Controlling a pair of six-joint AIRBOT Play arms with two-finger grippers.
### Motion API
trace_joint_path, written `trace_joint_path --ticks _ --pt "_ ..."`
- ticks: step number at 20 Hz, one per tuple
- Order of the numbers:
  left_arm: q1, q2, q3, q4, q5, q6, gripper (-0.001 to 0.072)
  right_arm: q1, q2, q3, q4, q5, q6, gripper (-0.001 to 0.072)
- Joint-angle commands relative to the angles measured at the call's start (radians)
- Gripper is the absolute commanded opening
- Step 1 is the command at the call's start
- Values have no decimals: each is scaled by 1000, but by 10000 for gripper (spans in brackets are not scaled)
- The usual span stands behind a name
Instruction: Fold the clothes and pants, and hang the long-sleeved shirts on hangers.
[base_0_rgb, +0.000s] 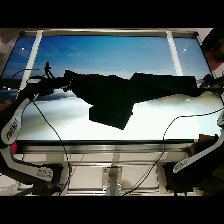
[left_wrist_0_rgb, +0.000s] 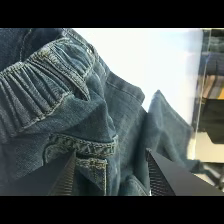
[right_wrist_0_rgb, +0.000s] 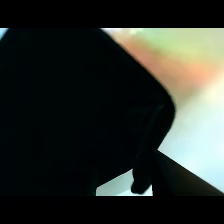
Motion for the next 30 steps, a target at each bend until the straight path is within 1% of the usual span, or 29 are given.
trace_joint_path --ticks 1,2,3,4,6,7,9,11,12,13,14,15,17,21,24,27,30 --pt "6 -1 0 0 34 1 492 14 8 42 444 120 -152 327" --pt "13 -1 0 1 34 5 492 32 8 23 559 188 -175 327" --pt "18 -1 0 1 34 26 492 56 8 -3 608 237 -185 327" --pt "22 -1 0 1 34 55 492 91 8 -40 615 269 -185 328" --pt "29 0 0 1 42 93 492 171 8 -129 613 293 -193 328" --pt "34 0 0 1 58 99 492 208 7 -167 602 283 -195 329" --pt "43 0 0 1 91 98 492 242 8 -174 525 277 -210 329" --pt "53 0 0 1 99 116 493 227 16 -140 484 297 -167 329" --pt "54 0 0 1 109 146 493 216 24 -137 507 307 -141 329" --pt "53 -1 0 1 128 171 493 213 29 -138 530 332 -137 331" --pt "53 -1 0 1 146 177 493 222 30 -142 532 352 -130 348" --pt "53 -1 0 1 156 177 492 244 29 -159 521 367 -130 348" --pt "53 0 0 1 154 177 493 310 29 -225 526 375 -138 348" --pt "53 0 0 1 153 177 492 479 21 -336 524 362 -192 348" --pt "53 0 0 1 99 177 492 568 -6 -339 526 322 -206 348" --pt "53 2 1 1 10 230 491 641 -40 -339 528 305 -216 348" --pt "53 7 1 0 2 230 491 691 -73 -339 528 305 -218 348"
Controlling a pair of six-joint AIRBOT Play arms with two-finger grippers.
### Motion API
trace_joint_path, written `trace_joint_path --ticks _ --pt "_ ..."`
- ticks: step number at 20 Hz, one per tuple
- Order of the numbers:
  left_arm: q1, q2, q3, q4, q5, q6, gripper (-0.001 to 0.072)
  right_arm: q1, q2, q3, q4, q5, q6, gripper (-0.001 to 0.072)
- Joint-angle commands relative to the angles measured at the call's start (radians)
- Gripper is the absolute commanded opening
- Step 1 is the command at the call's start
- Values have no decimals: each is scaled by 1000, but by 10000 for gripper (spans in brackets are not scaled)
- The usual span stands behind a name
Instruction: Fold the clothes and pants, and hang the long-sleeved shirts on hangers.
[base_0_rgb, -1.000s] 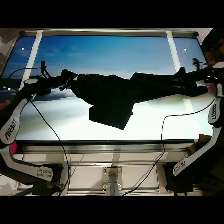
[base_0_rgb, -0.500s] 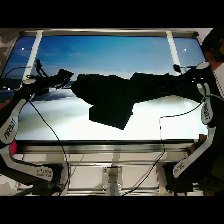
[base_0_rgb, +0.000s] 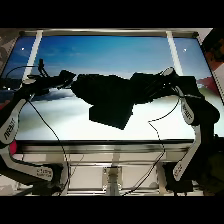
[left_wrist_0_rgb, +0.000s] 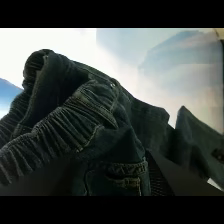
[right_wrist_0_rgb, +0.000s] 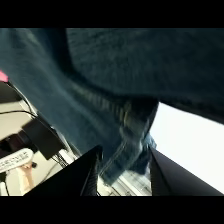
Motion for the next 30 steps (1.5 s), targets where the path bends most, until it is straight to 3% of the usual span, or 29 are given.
trace_joint_path --ticks 1,3,4,5,6,8,10,12,13,15,16,21,25,30 --pt "1 7 1 -1 -36 16 491 68 -33 -3 2 -13 -10 348" --pt "1 13 1 -1 -36 16 490 83 -34 -2 3 -35 -22 304" --pt "1 15 1 -1 -36 16 489 83 -32 -2 16 -28 -37 71" --pt "1 19 1 -1 -36 16 488 78 -27 -2 29 -21 -36 22" --pt "1 22 1 -1 -37 16 483 69 -16 -2 28 -21 -35 21" --pt "1 31 1 -1 -40 16 341 42 23 -3 15 -16 -34 20" --pt "1 42 2 -1 -39 27 288 3 84 -3 -37 -13 -34 20" --pt "3 50 3 -1 -32 27 85 -52 149 -4 -163 -4 -19 19" --pt "3 50 5 0 -6 27 116 -85 174 -5 -187 0 -3 19" --pt "3 46 5 14 84 27 488 -154 206 -5 -182 26 19 19" --pt "3 45 5 31 116 27 530 -182 219 -5 -185 37 20 19" --pt "-6 16 5 201 121 26 529 -307 280 -5 -246 75 28 19" --pt "-5 7 5 195 126 26 529 -439 330 -5 -505 129 84 19" --pt "-6 7 5 191 125 26 528 -645 335 -5 -656 144 90 20"
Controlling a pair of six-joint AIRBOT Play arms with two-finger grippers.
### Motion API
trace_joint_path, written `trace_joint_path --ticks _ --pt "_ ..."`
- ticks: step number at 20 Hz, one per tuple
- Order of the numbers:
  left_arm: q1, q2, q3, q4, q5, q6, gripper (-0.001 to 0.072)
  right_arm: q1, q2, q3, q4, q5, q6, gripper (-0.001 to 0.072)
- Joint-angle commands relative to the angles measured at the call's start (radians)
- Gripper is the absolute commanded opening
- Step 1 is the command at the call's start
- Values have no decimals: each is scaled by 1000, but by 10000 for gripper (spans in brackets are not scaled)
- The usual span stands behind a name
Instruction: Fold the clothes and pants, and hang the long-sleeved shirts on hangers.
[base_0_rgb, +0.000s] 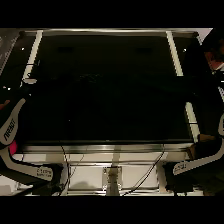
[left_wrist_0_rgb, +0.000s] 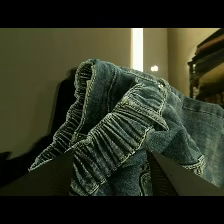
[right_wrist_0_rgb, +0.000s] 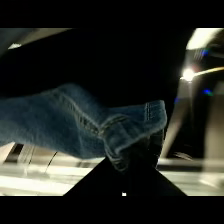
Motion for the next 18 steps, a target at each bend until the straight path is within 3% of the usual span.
trace_joint_path --ticks 1,4,7,9,11,12,14,15,16,18 --pt "-3 -2 1 -4 3 -1 528 -152 8 0 -149 -7 12 20" --pt "-3 -2 1 -91 0 0 528 -291 7 0 -208 -47 13 20" --pt "-3 -2 1 -167 2 0 528 -436 7 0 -167 -112 43 22" --pt "-3 -2 1 -177 0 0 528 -507 5 0 27 -145 53 63" --pt "-8 -2 1 -189 1 0 530 -542 -2 0 331 -160 39 346" --pt "-15 -2 1 -188 5 0 531 -541 -3 0 496 -162 -5 380" --pt "-33 -4 2 -188 52 5 551 -501 -3 0 751 -169 -103 381" --pt "-43 -7 8 -187 83 47 551 -462 -3 0 830 -172 -130 385" --pt "-53 -17 27 -175 85 90 549 -410 -3 0 858 -177 -135 386" --pt "-71 -47 92 -119 74 90 545 -289 -3 0 843 -192 -150 387"
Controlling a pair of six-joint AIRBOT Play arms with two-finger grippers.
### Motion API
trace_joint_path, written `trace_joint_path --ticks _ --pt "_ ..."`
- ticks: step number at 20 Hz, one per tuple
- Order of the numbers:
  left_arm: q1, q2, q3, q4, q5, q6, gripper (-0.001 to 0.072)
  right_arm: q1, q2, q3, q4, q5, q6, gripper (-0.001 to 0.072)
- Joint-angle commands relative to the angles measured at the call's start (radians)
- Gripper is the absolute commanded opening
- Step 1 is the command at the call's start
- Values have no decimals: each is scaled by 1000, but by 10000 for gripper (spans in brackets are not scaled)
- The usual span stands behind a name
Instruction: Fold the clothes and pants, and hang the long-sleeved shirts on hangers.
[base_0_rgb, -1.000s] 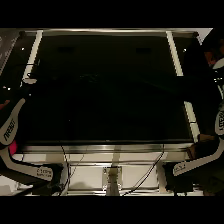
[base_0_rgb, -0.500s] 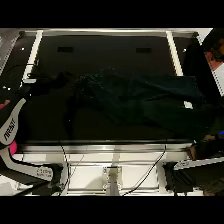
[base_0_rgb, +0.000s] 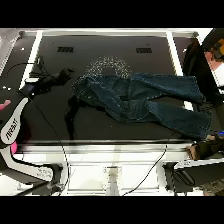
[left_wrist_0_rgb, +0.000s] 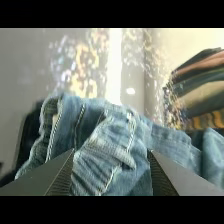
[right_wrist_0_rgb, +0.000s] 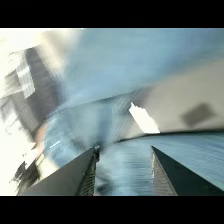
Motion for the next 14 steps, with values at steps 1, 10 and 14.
trace_joint_path --ticks 1,10,14 --pt "-27 -44 93 68 -1 27 530 173 -1 0 161 -42 -71 387" --pt "-12 -173 298 547 -337 -222 490 549 -3 0 -31 -93 -98 387" --pt "-8 -210 340 560 -368 -220 490 601 -3 0 -31 -84 -97 387"
